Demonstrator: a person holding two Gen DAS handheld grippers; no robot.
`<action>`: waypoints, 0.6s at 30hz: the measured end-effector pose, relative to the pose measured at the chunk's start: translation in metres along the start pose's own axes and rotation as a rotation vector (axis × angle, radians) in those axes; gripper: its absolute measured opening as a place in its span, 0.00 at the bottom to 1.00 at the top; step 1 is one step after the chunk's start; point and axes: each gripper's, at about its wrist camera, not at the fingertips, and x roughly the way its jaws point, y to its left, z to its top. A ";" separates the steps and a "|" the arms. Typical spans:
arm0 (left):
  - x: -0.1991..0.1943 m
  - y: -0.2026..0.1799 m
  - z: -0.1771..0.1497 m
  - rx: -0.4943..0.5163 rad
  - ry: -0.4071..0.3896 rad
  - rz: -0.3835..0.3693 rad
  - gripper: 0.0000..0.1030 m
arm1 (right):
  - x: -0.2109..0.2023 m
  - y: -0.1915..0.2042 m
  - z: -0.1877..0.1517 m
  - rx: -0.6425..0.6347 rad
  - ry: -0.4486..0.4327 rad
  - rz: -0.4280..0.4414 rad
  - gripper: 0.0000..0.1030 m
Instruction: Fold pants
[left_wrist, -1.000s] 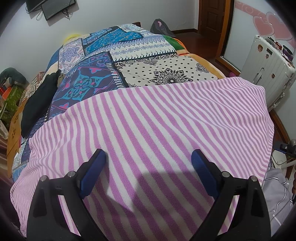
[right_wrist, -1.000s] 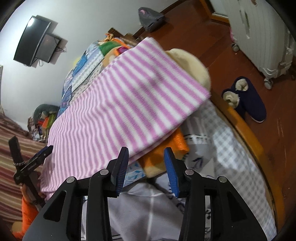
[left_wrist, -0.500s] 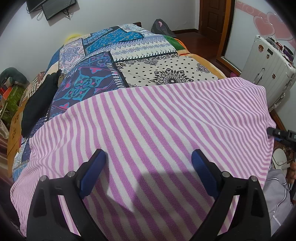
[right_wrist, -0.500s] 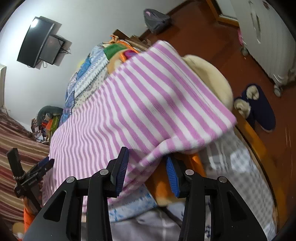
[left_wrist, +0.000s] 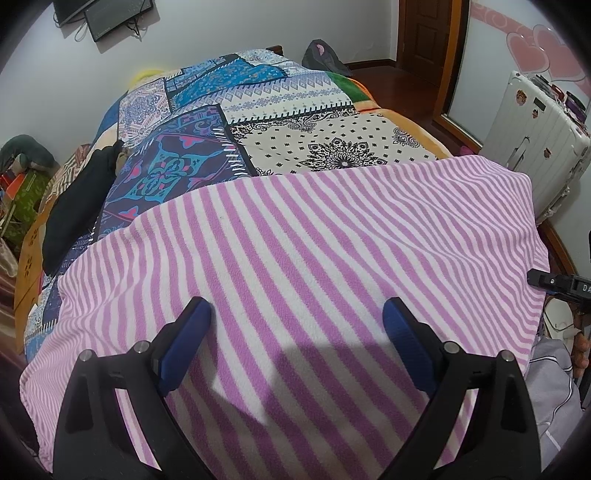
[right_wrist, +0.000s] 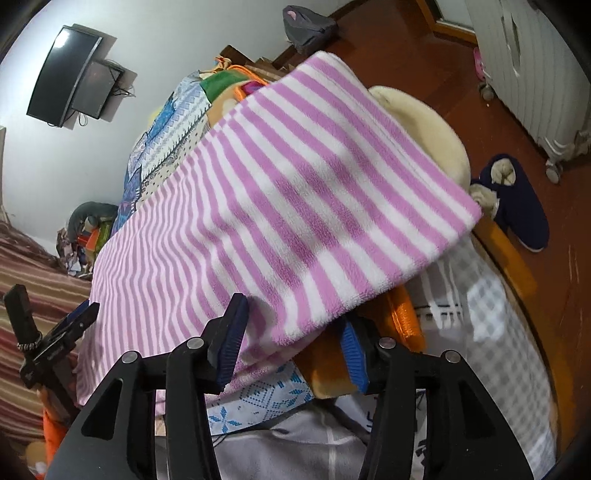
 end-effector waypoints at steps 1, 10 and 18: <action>0.000 0.000 0.000 0.000 0.000 0.000 0.93 | 0.002 0.001 0.001 0.003 0.001 0.001 0.48; -0.001 0.000 0.000 0.000 -0.001 0.000 0.93 | 0.005 0.014 0.025 -0.019 -0.066 -0.009 0.47; -0.003 0.000 0.001 -0.002 -0.004 0.001 0.92 | -0.005 0.022 0.030 -0.051 -0.142 -0.037 0.15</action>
